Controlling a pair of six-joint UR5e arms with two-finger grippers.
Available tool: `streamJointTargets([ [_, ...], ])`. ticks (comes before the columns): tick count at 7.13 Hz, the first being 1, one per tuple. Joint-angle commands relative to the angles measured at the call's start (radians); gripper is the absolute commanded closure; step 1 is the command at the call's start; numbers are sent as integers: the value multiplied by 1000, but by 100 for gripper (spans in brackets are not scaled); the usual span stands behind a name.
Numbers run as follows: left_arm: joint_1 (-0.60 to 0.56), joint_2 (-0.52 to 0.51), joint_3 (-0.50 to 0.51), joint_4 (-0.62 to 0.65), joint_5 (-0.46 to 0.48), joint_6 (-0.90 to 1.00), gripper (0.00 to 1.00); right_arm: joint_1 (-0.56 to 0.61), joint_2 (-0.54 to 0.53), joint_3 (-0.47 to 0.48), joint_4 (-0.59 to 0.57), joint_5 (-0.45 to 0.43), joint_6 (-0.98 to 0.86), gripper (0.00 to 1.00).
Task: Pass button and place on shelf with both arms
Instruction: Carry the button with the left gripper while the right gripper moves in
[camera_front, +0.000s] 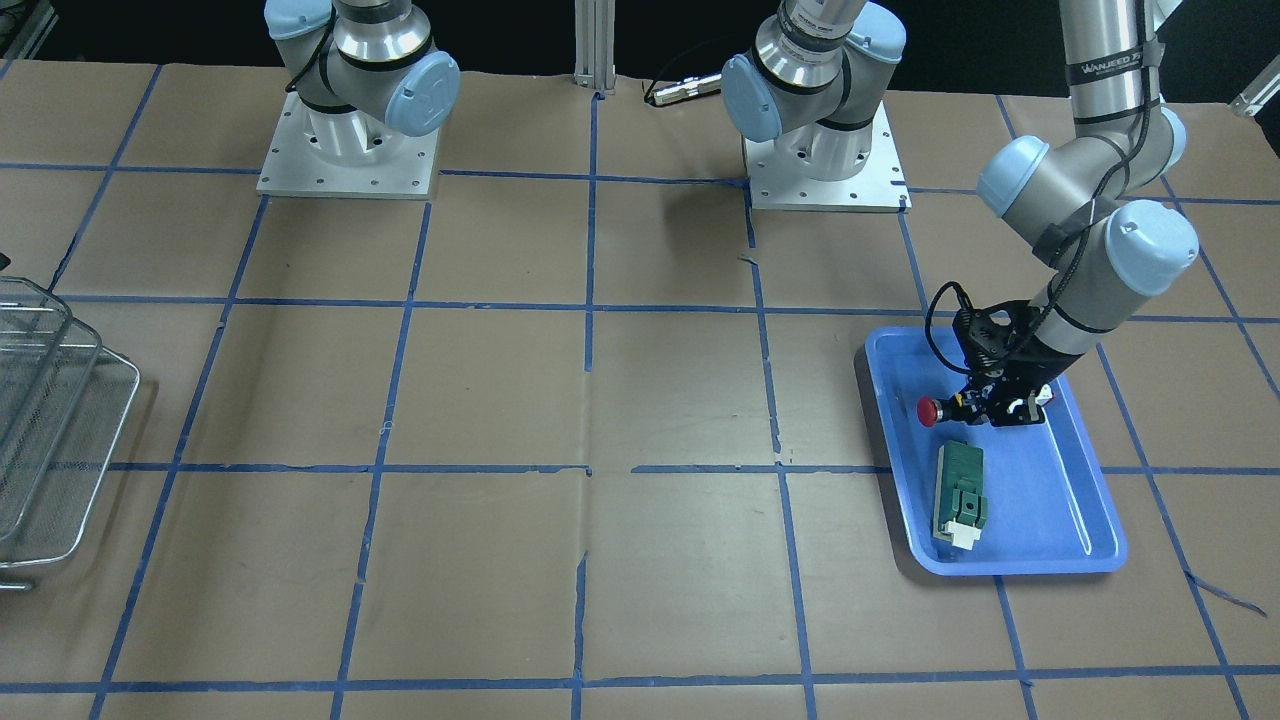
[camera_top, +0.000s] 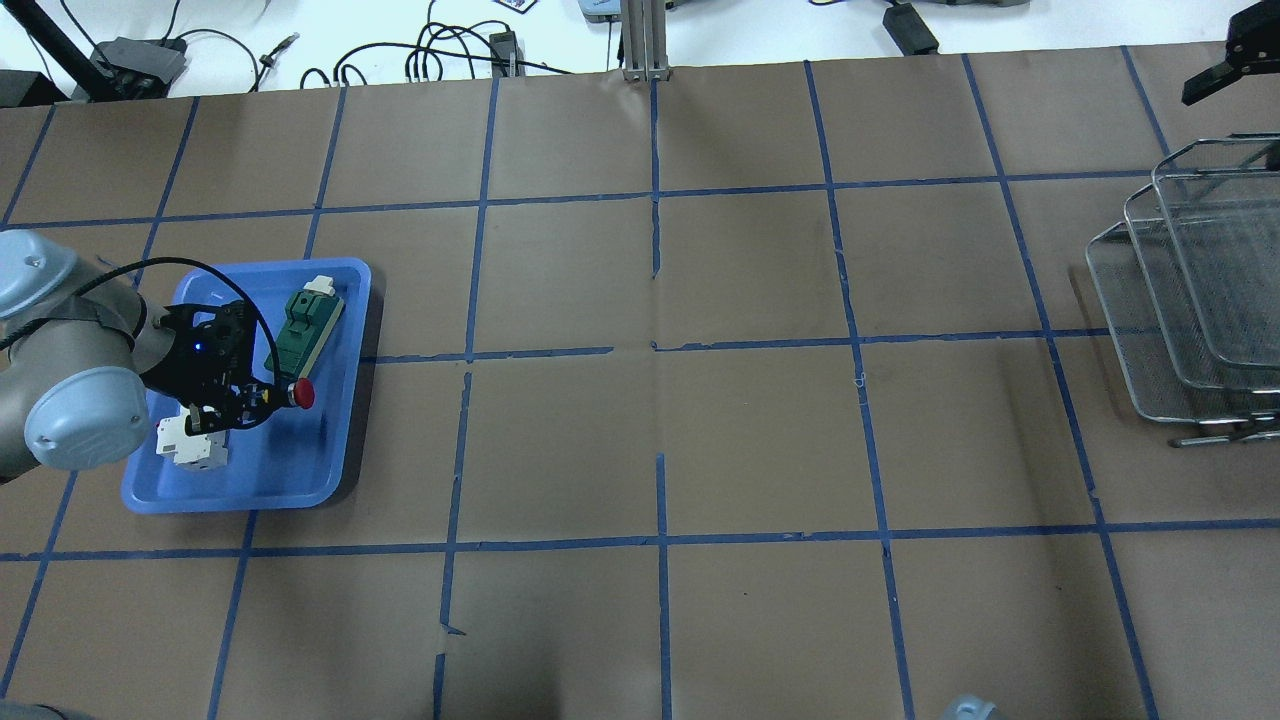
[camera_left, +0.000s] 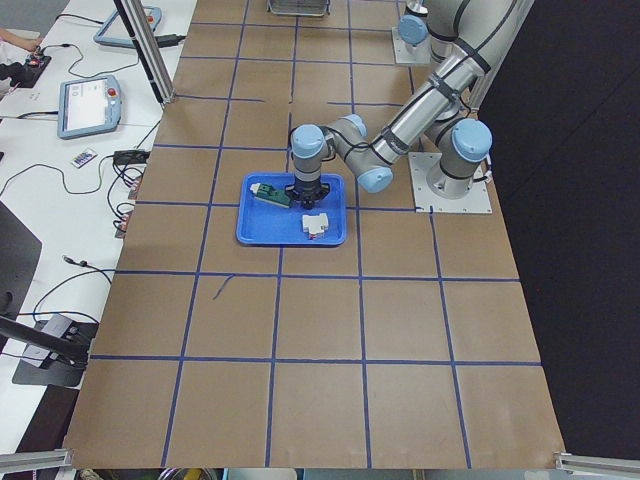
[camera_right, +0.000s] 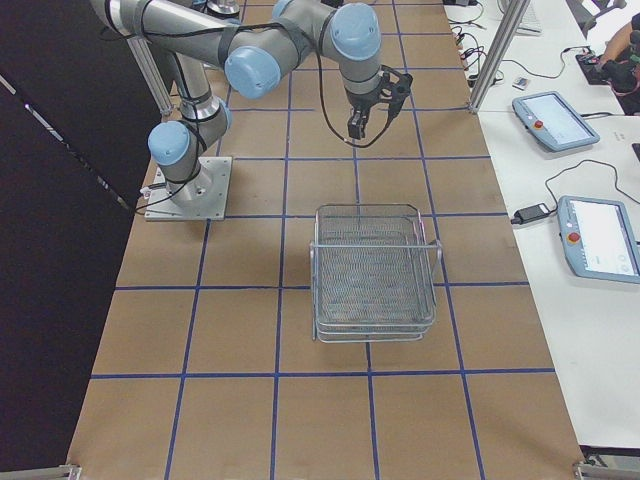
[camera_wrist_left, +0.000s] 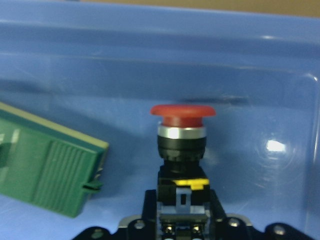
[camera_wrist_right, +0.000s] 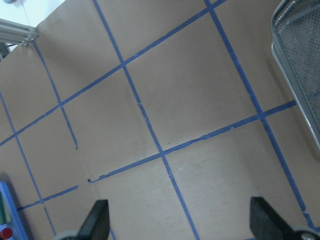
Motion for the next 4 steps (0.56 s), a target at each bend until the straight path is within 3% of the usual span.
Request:
streamJointTargets([
  [1,-15,112,99,-253,-57,-71,100,-19,1,64,27,163,-78,0],
  [2,-52,167,175,-402,-61,-134,100,-19,-8,115,27,273,-131,0],
  [3,-166,216,231,-504,-58,-226,100,-13,-8,138,27,373,-178,0],
  [4,-314,247,262,-526,-58,-365,100,-7,-8,150,27,421,-198,0],
])
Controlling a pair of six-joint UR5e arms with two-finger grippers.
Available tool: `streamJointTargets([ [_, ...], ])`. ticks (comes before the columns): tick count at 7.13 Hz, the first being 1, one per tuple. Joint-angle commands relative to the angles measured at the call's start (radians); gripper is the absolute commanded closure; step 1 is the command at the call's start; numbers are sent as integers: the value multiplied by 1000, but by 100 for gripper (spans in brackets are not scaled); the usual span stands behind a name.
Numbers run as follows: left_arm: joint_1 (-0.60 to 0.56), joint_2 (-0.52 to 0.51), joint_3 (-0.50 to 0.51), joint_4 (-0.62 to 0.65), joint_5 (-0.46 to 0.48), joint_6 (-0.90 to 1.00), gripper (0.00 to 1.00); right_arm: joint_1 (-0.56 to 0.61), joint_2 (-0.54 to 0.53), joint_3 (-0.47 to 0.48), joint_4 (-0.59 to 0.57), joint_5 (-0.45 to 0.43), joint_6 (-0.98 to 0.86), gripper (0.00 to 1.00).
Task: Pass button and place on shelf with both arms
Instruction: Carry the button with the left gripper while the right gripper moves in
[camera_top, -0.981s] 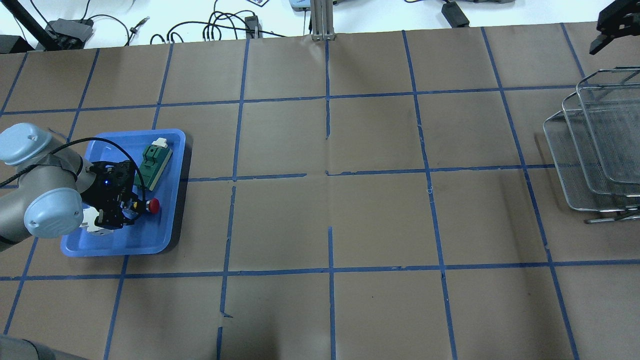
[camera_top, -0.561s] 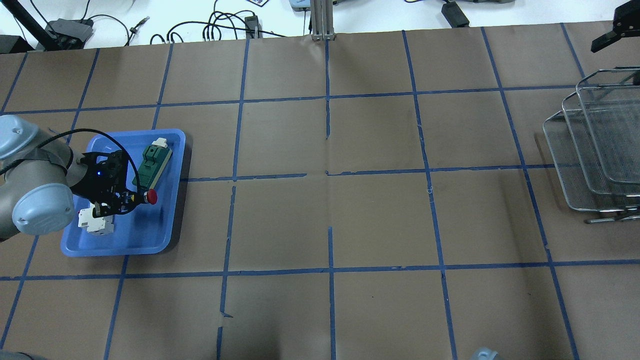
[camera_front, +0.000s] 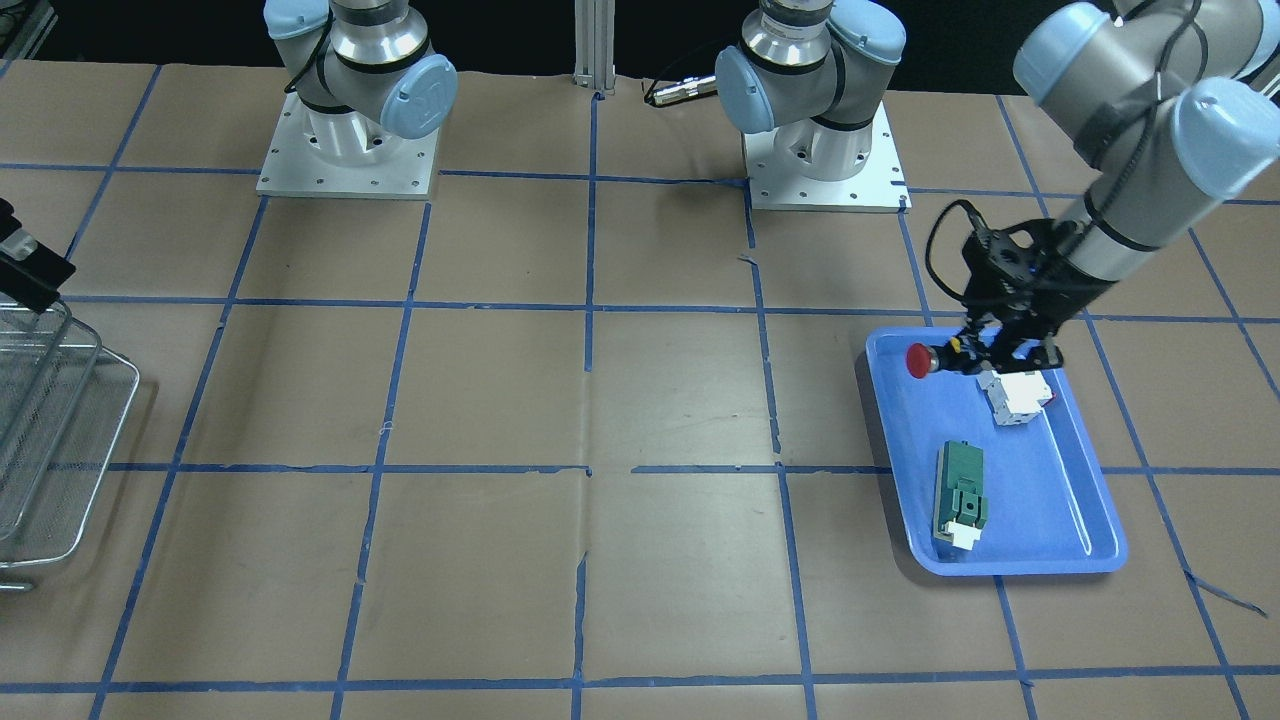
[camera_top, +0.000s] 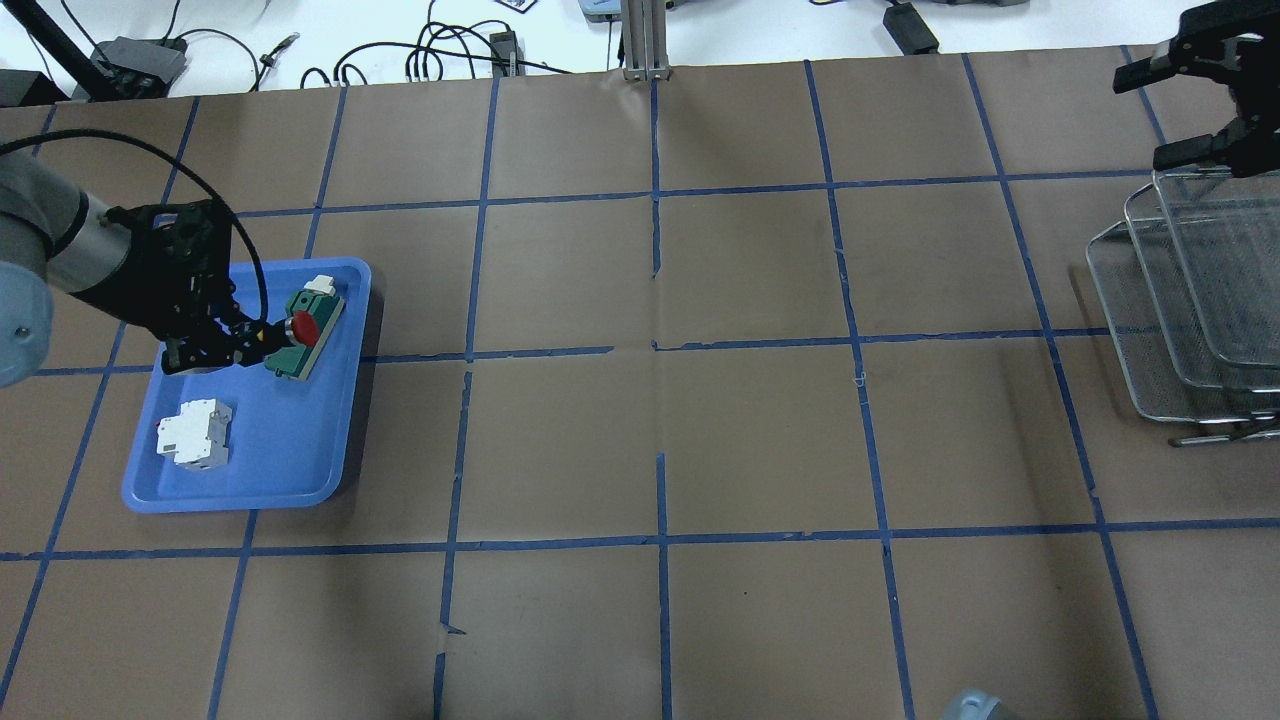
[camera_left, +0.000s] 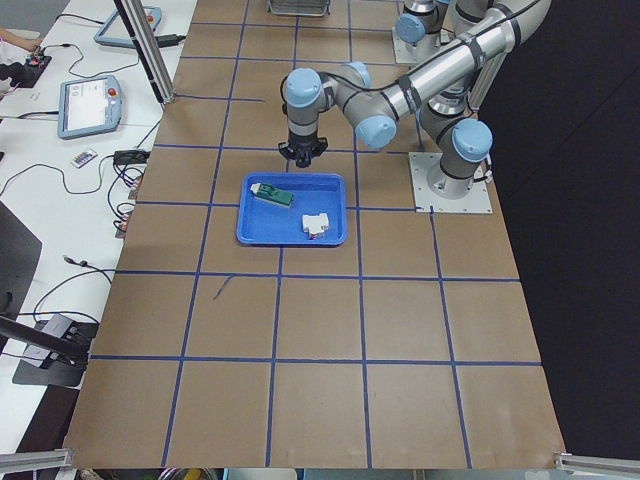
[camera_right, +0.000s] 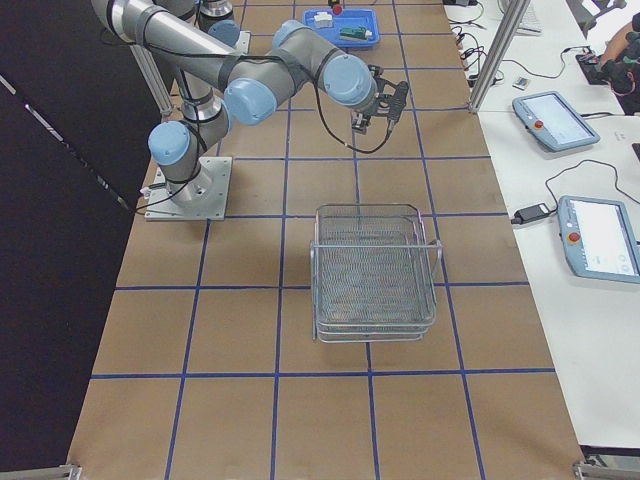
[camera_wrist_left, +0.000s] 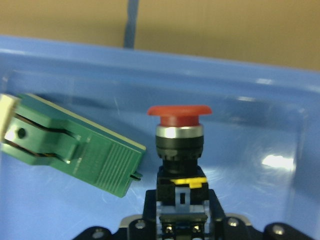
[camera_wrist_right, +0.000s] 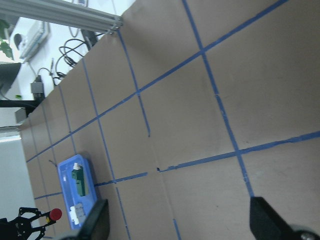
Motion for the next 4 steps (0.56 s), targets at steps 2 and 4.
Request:
streamJointTargets([
  [2,-437,79,59,-57,-10,-396,100,48,-3,65,23,232,-81,0],
  [4,-655,55,66,54,-85,-712,100,98,-15,76,43,343,-126,0],
])
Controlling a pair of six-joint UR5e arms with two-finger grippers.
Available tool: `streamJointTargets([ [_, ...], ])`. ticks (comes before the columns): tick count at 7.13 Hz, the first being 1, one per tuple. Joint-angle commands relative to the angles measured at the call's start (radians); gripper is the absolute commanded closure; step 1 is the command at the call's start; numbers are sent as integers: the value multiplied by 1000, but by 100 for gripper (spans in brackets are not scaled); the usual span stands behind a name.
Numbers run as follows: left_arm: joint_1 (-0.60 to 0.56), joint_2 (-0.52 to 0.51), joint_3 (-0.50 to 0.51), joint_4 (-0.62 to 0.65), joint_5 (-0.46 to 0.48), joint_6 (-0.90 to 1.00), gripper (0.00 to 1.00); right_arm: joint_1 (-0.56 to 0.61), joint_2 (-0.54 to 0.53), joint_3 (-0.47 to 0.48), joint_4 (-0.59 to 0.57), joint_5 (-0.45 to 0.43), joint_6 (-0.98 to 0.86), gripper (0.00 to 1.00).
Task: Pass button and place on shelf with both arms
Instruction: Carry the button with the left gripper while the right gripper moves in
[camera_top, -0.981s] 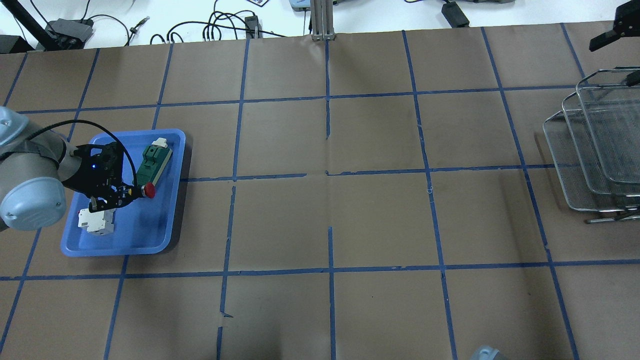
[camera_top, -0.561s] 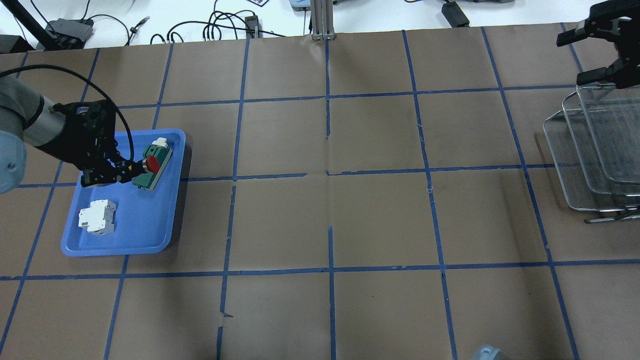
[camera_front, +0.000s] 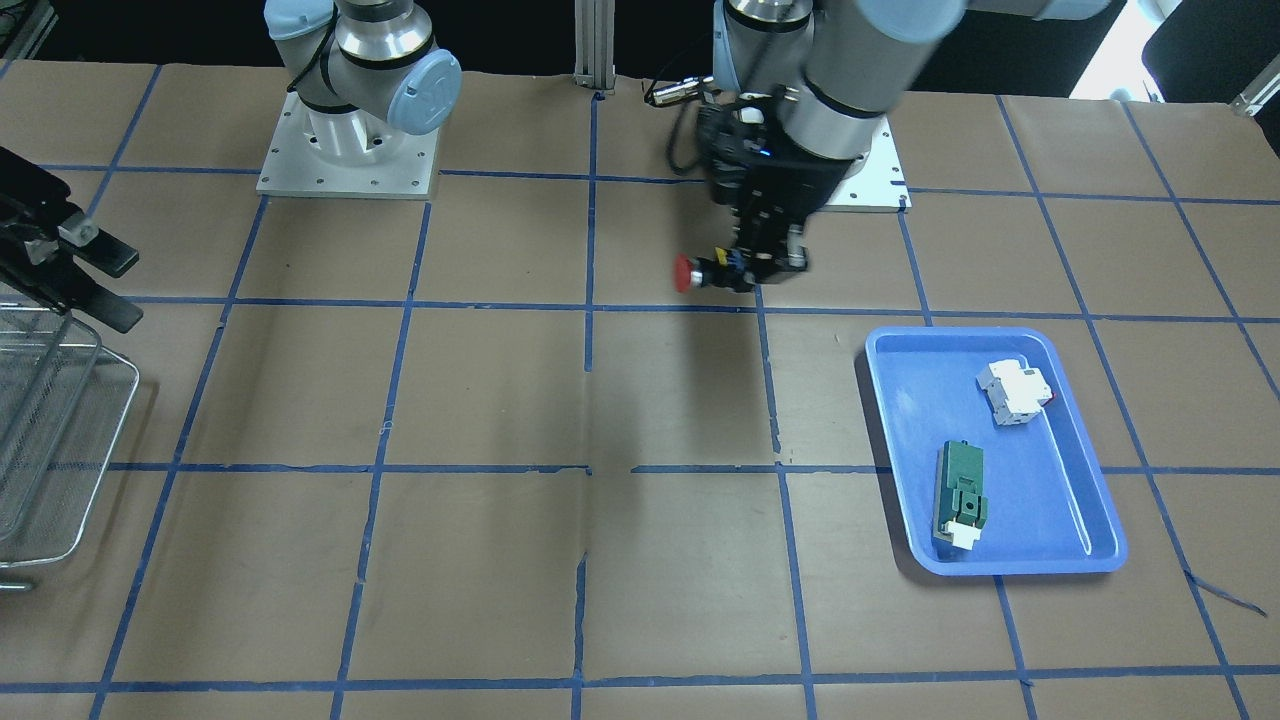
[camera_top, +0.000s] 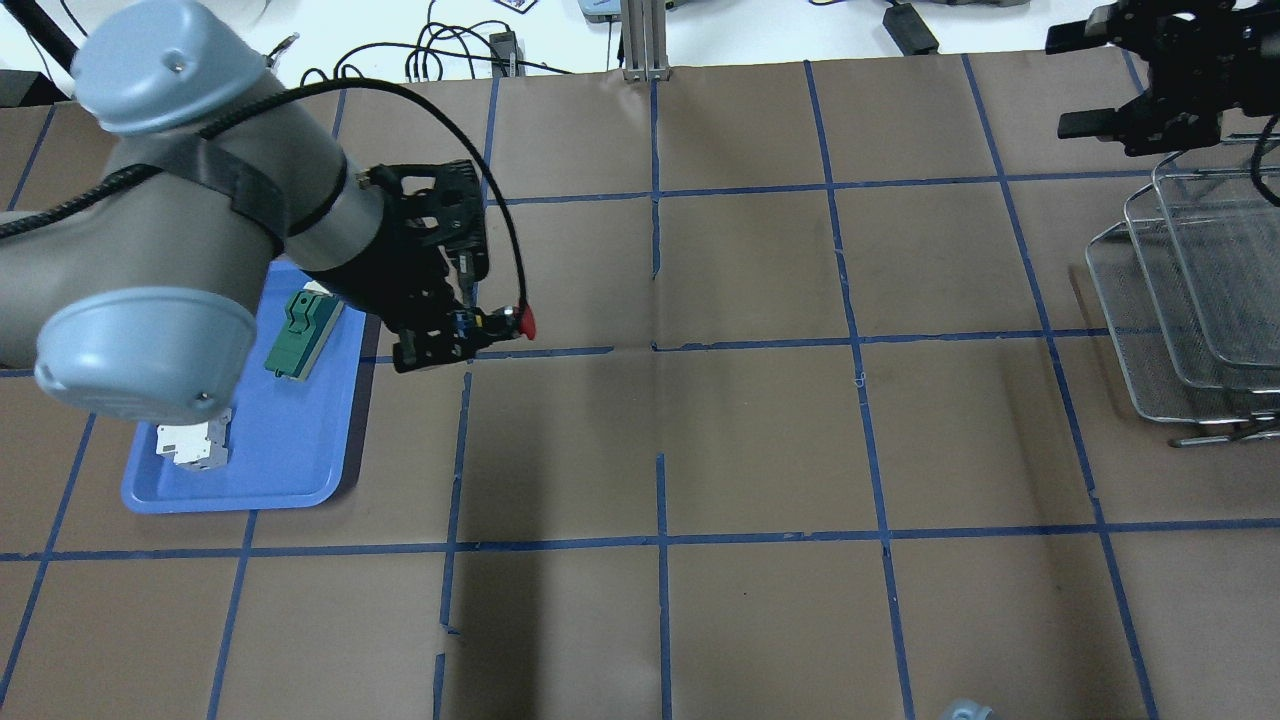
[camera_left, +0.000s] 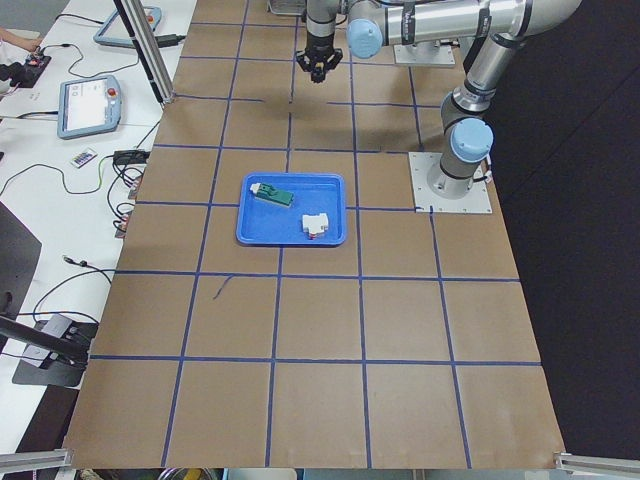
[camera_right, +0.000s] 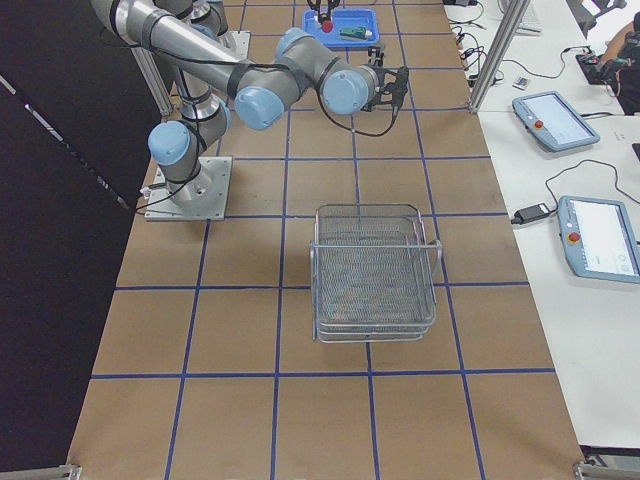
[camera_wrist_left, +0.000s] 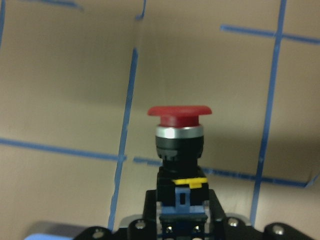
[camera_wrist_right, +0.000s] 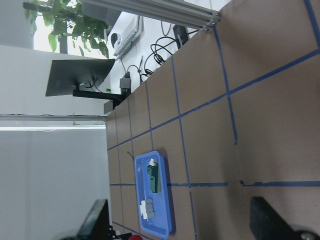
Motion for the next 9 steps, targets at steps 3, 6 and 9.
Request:
streamJointTargets([
  [3,-210,-43,116,93,-150,-363,100,46,-38,24,145,106,-20,0],
  [6,-213,-94,149,170,-293,-385,100,48,-74,45,285,19,-37,0],
  [9,-266,-139,166,267,-281,-437,100,158,-105,65,334,-49,-54,0],
])
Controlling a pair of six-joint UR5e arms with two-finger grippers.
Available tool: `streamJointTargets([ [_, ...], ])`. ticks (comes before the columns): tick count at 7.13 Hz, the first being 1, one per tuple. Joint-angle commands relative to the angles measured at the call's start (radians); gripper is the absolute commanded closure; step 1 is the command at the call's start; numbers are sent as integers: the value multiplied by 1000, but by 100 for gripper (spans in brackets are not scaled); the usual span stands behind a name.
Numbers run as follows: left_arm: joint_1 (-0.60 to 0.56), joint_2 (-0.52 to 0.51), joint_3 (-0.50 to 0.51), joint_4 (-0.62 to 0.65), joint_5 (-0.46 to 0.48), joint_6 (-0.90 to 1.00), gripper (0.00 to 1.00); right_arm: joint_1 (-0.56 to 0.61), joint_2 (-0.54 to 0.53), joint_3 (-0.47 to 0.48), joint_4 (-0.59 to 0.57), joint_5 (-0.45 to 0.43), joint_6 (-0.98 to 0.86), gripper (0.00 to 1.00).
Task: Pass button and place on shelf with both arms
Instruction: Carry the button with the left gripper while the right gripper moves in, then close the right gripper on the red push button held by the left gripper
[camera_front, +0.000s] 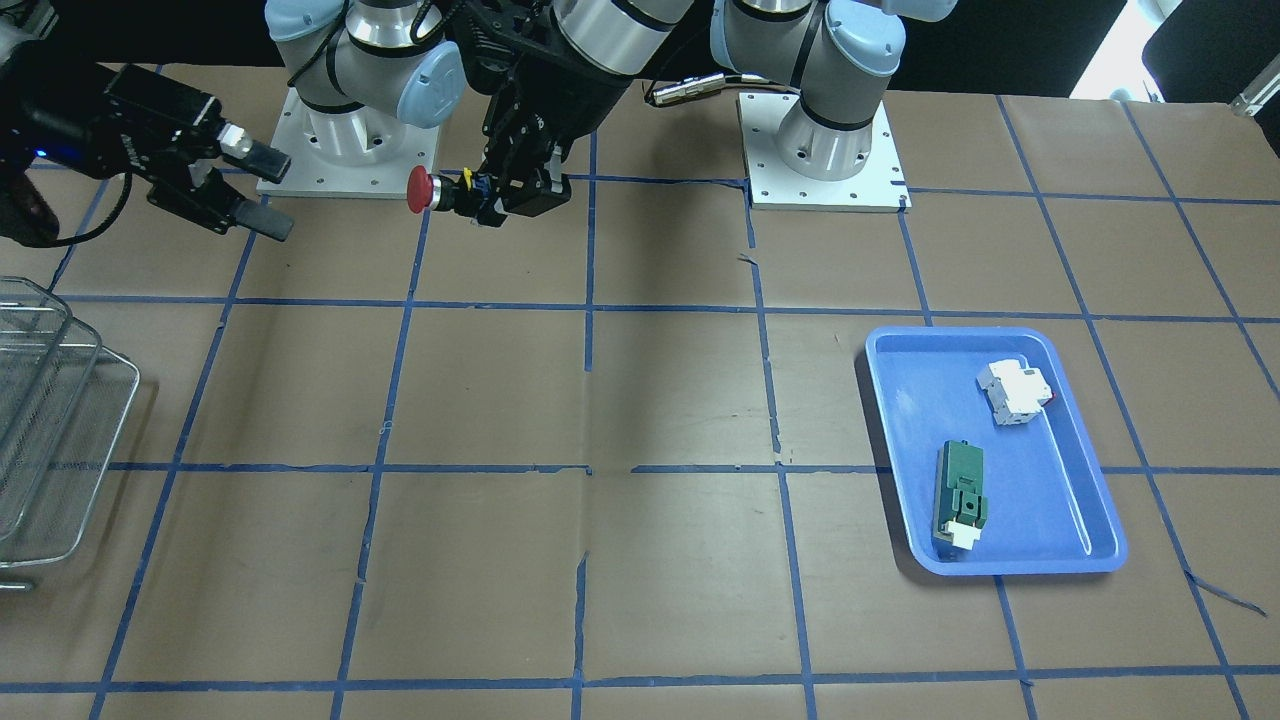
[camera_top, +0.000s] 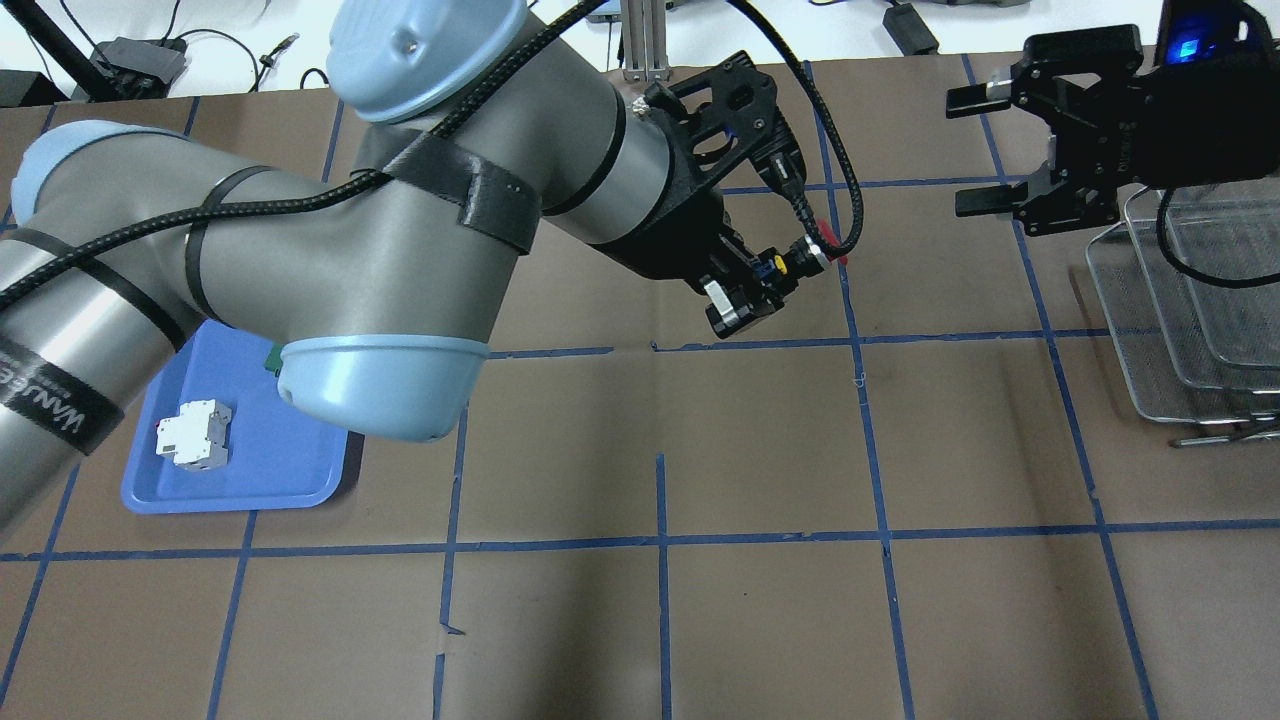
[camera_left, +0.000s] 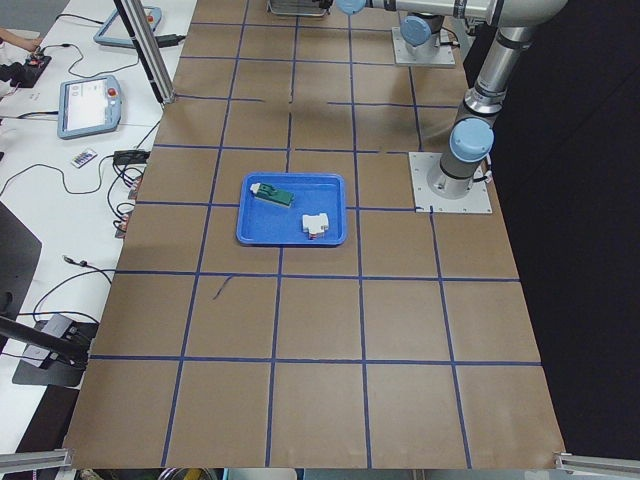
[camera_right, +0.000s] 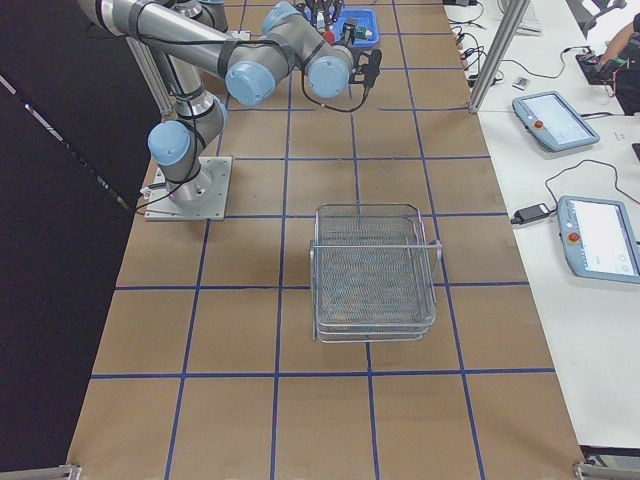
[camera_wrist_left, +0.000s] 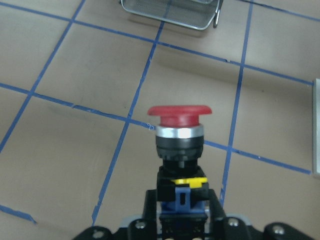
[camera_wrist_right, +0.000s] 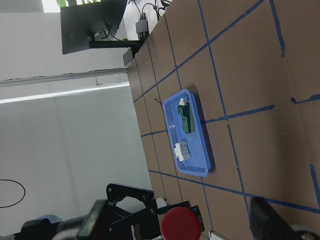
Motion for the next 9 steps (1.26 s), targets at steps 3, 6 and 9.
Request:
streamJointTargets([
  [3,-27,-12,-4,27,9,2,100,95,9,-7,4,-85,4,4],
  [6,-26,0,-13,28,7,6,100,96,5,-4,-2,-177,-4,9],
  [9,-26,7,-13,28,7,5,100,111,3,-2,-5,-173,-6,12],
])
